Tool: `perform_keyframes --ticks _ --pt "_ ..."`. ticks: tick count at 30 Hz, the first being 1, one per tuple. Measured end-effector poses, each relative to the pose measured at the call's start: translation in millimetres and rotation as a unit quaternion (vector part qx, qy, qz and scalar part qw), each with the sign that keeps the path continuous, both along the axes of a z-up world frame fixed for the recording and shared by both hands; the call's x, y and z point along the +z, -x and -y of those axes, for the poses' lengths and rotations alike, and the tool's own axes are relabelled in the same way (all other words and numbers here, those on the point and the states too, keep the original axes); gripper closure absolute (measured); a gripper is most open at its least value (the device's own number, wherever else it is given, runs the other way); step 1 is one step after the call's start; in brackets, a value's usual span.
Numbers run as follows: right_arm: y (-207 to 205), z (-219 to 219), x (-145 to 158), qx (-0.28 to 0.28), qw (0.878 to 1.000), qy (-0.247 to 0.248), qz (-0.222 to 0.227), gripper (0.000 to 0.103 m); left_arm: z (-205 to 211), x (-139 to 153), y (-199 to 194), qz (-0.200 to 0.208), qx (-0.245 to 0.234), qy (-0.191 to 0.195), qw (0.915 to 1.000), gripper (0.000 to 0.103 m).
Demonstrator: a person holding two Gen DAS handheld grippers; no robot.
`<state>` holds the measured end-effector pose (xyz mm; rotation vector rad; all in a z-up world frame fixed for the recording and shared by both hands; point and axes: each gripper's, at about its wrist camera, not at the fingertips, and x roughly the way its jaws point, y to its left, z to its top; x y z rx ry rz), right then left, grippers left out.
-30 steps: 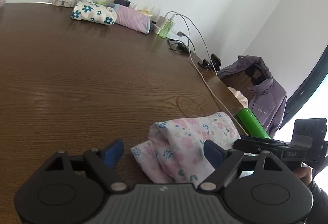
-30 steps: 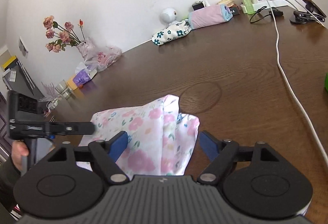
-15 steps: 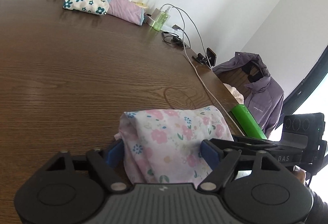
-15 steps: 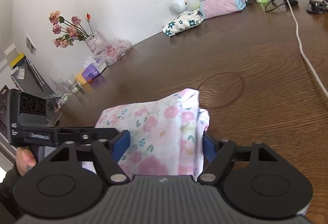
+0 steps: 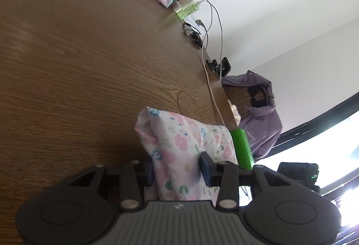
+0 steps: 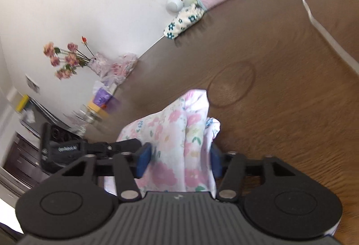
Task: Fold clothes
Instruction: 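Fold the dress end down onto the bundle with both grippers, then grasp the folded pink floral dress bundle with both grippers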
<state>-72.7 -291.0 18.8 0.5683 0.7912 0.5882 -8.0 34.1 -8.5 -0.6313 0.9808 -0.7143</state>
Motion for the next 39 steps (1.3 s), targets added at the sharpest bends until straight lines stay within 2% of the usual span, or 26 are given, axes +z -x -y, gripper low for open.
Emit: perform_keyframes --ticks 1,3,4,6,7,9,11,12,13,14,15,16,18,20,22,24,25,26,28,29,30,31,33,34,35,39 --pt "3 1 5 -0.006 1.000 0.013 0.014 0.036 0 0 -1 -0.004 0.003 0.002 1.0000 0.064" --pt "5 3 9 -0.007 0.999 0.020 0.027 0.039 0 -2 -4 -0.019 0.006 0.016 0.9997 0.063" --pt "3 4 8 -0.011 1.000 0.013 0.021 0.055 0 -4 -6 -0.023 0.002 0.022 0.9995 0.064" --pt "-3 3 -1 -0.010 1.000 0.000 -0.009 0.077 3 -5 -8 -0.025 0.004 0.016 0.9996 0.073" --pt "-4 2 -6 -0.014 1.000 -0.004 -0.015 0.080 4 -4 -7 -0.023 0.005 0.011 0.9997 0.077" --pt "-4 -1 -9 -0.017 1.000 -0.001 -0.017 0.081 4 -4 -7 -0.023 0.008 0.008 0.9997 0.077" --pt "-2 1 -3 -0.010 1.000 0.006 -0.010 0.077 3 -4 -7 -0.026 0.012 0.012 0.9995 0.073" --pt "-1 4 2 -0.011 1.000 0.011 -0.006 0.062 2 -4 -7 -0.026 0.013 0.015 0.9995 0.072" --pt "2 6 7 -0.020 1.000 0.021 0.001 0.039 0 -3 -6 -0.021 0.014 0.014 0.9996 0.068" --pt "5 8 14 -0.026 0.999 0.034 0.014 0.031 0 -2 -5 -0.016 0.015 0.013 0.9997 0.062" --pt "8 9 20 -0.026 0.998 0.043 0.030 0.026 0 -1 -4 -0.006 0.014 0.013 0.9998 0.058" --pt "10 8 25 -0.027 0.998 0.048 0.044 0.026 0 1 -3 0.005 0.013 0.013 0.9998 0.052" --pt "6 1 27 -0.019 0.997 0.059 0.046 0.026 3 2 -2 0.019 0.009 0.005 0.9998 0.051" --pt "0 -11 22 -0.020 0.997 0.069 0.033 0.030 5 3 -1 0.024 0.014 -0.002 0.9996 0.055" --pt "-4 -18 12 -0.022 0.998 0.066 0.009 0.052 7 3 -1 0.026 0.014 -0.007 0.9996 0.059" --pt "-7 -13 1 -0.032 0.999 0.023 -0.010 0.067 9 0 -1 0.022 0.014 -0.009 0.9996 0.066" --pt "-10 -9 -6 -0.040 0.999 -0.012 -0.027 0.079 10 -1 0 0.020 0.016 -0.009 0.9996 0.070" --pt "-12 -5 -13 -0.041 0.997 -0.042 -0.047 0.084 10 -2 0 0.020 0.017 -0.008 0.9996 0.071" --pt "-11 -1 -21 -0.053 0.994 -0.072 -0.056 0.084 9 -2 1 0.020 0.018 -0.006 0.9996 0.070" --pt "-9 -3 -18 -0.052 0.996 -0.059 -0.044 0.083 8 -2 0 0.017 0.018 -0.004 0.9997 0.068" --pt "-3 -6 -10 -0.056 0.998 -0.029 -0.022 0.073 6 -2 1 0.016 0.024 0.000 0.9996 0.066" --pt "3 -10 -1 -0.059 0.998 0.000 0.001 0.055 2 1 3 0.019 0.030 -0.005 0.9993 0.061" --pt "19 -11 19 -0.072 0.994 0.061 0.048 0.029 -4 7 7 0.027 0.043 -0.019 0.9985 0.052" --pt "30 -10 28 -0.083 0.990 0.082 0.072 0.025 -7 11 11 0.039 0.046 -0.025 0.9978 0.045" --pt "40 -10 35 -0.095 0.986 0.103 0.096 0.025 -9 16 14 0.053 0.050 -0.032 0.9968 0.044" --pt "77 -26 42 -0.146 0.971 0.116 0.151 0.027 -9 26 25 0.098 0.065 -0.048 0.9919 0.046"
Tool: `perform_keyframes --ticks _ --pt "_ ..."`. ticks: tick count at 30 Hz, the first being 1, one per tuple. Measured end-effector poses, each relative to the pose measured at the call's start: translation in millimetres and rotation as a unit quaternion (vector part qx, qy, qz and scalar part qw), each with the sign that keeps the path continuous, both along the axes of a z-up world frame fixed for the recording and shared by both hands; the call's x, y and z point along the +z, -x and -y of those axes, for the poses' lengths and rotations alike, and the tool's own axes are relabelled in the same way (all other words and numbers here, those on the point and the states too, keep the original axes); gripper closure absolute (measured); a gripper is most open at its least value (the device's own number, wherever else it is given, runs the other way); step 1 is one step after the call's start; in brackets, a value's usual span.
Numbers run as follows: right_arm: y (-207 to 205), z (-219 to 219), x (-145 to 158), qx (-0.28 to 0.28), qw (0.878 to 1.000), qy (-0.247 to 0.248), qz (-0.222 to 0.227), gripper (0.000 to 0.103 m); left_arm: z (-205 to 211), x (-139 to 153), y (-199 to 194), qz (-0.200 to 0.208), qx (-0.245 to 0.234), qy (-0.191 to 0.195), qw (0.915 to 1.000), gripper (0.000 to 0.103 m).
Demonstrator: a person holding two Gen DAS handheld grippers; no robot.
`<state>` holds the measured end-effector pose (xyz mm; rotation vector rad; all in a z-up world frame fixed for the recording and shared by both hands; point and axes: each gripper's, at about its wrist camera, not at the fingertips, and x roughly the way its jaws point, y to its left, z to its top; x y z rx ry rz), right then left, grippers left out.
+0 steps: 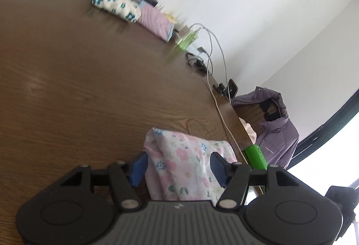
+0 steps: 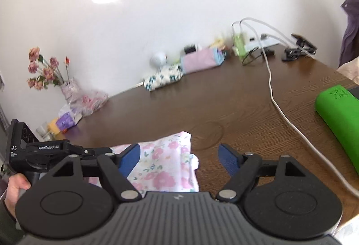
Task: Fold clothes
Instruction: 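Grasp the folded pink floral dress bundle with both grippers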
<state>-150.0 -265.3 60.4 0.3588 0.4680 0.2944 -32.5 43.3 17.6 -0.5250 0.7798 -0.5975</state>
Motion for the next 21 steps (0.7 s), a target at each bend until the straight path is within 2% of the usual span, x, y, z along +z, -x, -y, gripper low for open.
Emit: perform_keyframes --ticks 2,4,5,6,7,8,10,11,13,14,15,16,17,18,19,20,21 --pt "5 -18 -10 -0.010 1.000 0.013 0.009 0.034 5 -2 1 0.003 0.007 -0.009 0.9999 0.056" --pt "1 -30 -20 -0.019 1.000 0.021 0.008 0.045 11 -5 3 0.001 0.012 -0.021 0.9997 0.061" --pt "-1 -34 -25 -0.026 0.999 0.019 0.006 0.046 14 -7 3 0.000 0.013 -0.025 0.9996 0.062" --pt "-3 -34 -29 -0.031 0.999 0.008 -0.001 0.052 15 -8 4 -0.001 0.012 -0.029 0.9995 0.063" --pt "-5 -32 -34 -0.040 0.999 -0.011 -0.009 0.073 16 -9 5 -0.001 0.010 -0.034 0.9994 0.064" --pt "-7 -29 -39 -0.048 0.998 -0.030 -0.018 0.085 18 -10 6 -0.001 0.008 -0.038 0.9993 0.064" --pt "-9 -18 -48 -0.054 0.993 -0.096 -0.029 0.097 19 -9 9 0.005 0.009 -0.046 0.9989 0.064" --pt "-10 -12 -53 -0.057 0.989 -0.130 -0.038 0.097 20 -9 10 0.006 0.009 -0.049 0.9988 0.064" --pt "-15 3 -66 -0.063 0.972 -0.216 -0.070 0.096 21 -8 10 0.011 0.009 -0.056 0.9983 0.064" --pt "-17 9 -70 -0.058 0.965 -0.242 -0.078 0.095 21 -8 10 0.012 0.009 -0.056 0.9983 0.064" --pt "-15 14 -69 -0.055 0.963 -0.252 -0.073 0.089 21 -7 10 0.011 0.008 -0.053 0.9985 0.064" --pt "-9 16 -63 -0.065 0.967 -0.241 -0.057 0.075 21 -7 10 0.009 0.008 -0.052 0.9986 0.065" --pt "-1 14 -54 -0.079 0.976 -0.198 -0.035 0.061 21 -7 9 0.008 0.008 -0.052 0.9986 0.065" --pt "6 11 -45 -0.093 0.984 -0.153 -0.012 0.035 22 -7 9 0.009 0.008 -0.054 0.9985 0.065" --pt "12 3 -39 -0.100 0.990 -0.099 0.006 0.030 23 -7 10 0.010 0.007 -0.056 0.9984 0.065" --pt "15 -4 -36 -0.099 0.993 -0.060 0.012 0.030 24 -6 10 0.012 0.005 -0.058 0.9982 0.065" --pt "14 -9 -38 -0.092 0.994 -0.054 0.008 0.033 25 -6 10 0.013 0.002 -0.060 0.9981 0.065"
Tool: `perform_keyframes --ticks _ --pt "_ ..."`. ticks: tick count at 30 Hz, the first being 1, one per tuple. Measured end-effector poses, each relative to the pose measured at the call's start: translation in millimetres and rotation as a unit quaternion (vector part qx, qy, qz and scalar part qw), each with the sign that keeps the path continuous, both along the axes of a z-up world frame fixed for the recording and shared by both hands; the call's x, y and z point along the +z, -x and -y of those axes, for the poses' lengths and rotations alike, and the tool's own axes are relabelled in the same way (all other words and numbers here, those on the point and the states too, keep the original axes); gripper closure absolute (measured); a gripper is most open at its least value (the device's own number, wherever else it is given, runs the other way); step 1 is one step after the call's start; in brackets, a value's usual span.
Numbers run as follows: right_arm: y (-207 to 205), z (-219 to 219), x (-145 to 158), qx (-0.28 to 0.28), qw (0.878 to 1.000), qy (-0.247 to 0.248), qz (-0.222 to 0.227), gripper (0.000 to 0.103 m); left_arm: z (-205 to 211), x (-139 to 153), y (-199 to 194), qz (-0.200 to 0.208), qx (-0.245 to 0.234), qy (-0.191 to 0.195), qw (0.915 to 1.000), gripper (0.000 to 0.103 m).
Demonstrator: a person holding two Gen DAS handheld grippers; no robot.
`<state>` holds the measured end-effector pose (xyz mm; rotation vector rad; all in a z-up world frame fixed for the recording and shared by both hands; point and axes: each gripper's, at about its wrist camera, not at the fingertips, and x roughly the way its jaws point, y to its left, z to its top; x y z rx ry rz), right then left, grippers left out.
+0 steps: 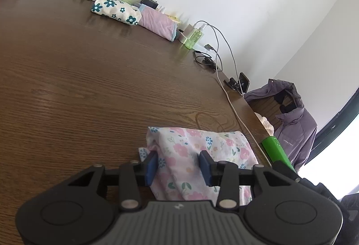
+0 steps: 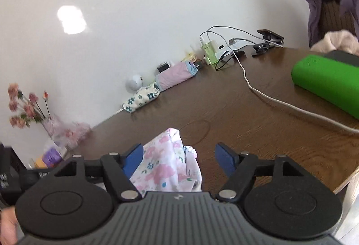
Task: Fold clothes
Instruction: 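Grasp the folded pink floral dress bundle with both grippers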
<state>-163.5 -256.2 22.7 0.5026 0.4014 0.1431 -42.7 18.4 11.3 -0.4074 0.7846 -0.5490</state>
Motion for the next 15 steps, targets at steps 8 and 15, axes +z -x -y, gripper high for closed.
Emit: perform_keyframes --ticks 8,15 --pt "-21 19 -38 0.021 0.975 -0.214 -0.059 0.096 5 1 4 0.008 -0.008 -0.018 0.9998 0.064" --pt "-5 8 -3 -0.020 0.998 -0.056 -0.018 0.027 5 -2 2 0.003 -0.014 -0.006 0.9999 0.064"
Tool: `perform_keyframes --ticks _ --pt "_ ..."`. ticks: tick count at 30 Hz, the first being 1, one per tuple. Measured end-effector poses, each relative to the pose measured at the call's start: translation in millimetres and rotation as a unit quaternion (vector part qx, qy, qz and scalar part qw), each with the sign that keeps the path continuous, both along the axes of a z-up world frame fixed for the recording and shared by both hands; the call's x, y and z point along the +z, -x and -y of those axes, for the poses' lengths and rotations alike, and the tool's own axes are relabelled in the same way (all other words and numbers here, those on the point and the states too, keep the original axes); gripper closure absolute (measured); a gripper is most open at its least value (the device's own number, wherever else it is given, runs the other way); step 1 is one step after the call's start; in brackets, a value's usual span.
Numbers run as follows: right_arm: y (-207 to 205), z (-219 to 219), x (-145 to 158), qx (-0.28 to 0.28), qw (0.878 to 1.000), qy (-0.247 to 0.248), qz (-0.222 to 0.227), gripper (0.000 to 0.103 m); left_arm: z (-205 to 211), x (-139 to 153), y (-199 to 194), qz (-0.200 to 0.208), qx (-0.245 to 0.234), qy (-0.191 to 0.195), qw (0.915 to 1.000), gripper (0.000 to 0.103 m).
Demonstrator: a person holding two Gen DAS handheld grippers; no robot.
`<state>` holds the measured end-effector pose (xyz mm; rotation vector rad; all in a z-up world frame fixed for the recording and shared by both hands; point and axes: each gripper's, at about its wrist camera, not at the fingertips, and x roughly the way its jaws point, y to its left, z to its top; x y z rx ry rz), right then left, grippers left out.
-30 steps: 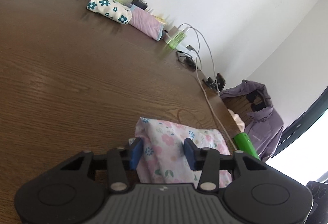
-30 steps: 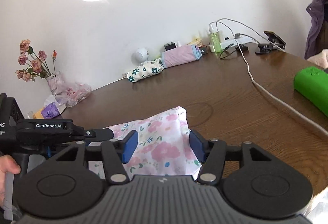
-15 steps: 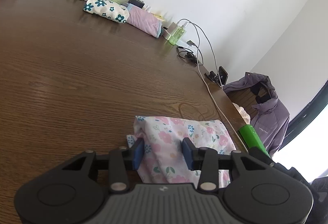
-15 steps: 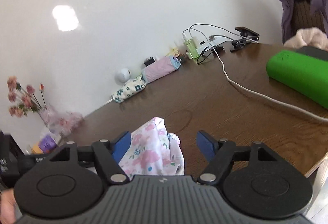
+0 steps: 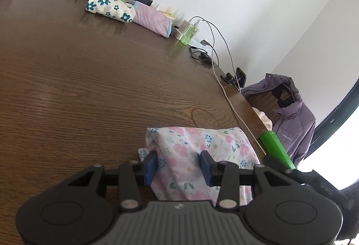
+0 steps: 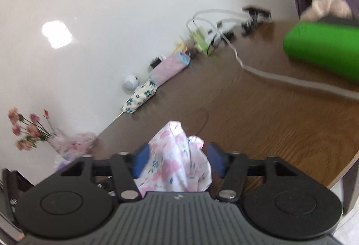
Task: Fold clothes
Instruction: 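Grasp the folded pink floral dress bundle with both grippers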
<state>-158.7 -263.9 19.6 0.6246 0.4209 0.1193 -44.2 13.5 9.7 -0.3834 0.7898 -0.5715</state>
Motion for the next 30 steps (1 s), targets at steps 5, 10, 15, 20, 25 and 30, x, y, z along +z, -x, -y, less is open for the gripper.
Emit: perform_keyframes --ticks 5,10,15,20,25,30 --pt "-25 -5 -8 0.019 0.999 -0.004 -0.030 0.036 1 0 -3 -0.003 -0.005 0.000 1.0000 0.064" --pt "-26 0 -16 0.026 0.998 -0.052 -0.012 0.079 3 1 -3 -0.004 -0.006 -0.004 1.0000 0.064" --pt "-25 5 -26 0.029 0.994 -0.098 -0.026 0.091 7 1 -4 0.002 -0.012 -0.015 0.9998 0.063" --pt "-38 29 -42 0.046 0.975 -0.208 -0.062 0.095 6 -2 -4 -0.002 -0.010 -0.008 0.9999 0.063" --pt "-36 11 -4 0.040 0.998 -0.027 -0.029 0.054 1 -3 -9 -0.015 -0.008 0.010 0.9998 0.063" --pt "-58 14 -16 0.076 0.993 -0.066 -0.067 0.080 2 -4 -12 -0.019 -0.004 0.015 0.9997 0.063"
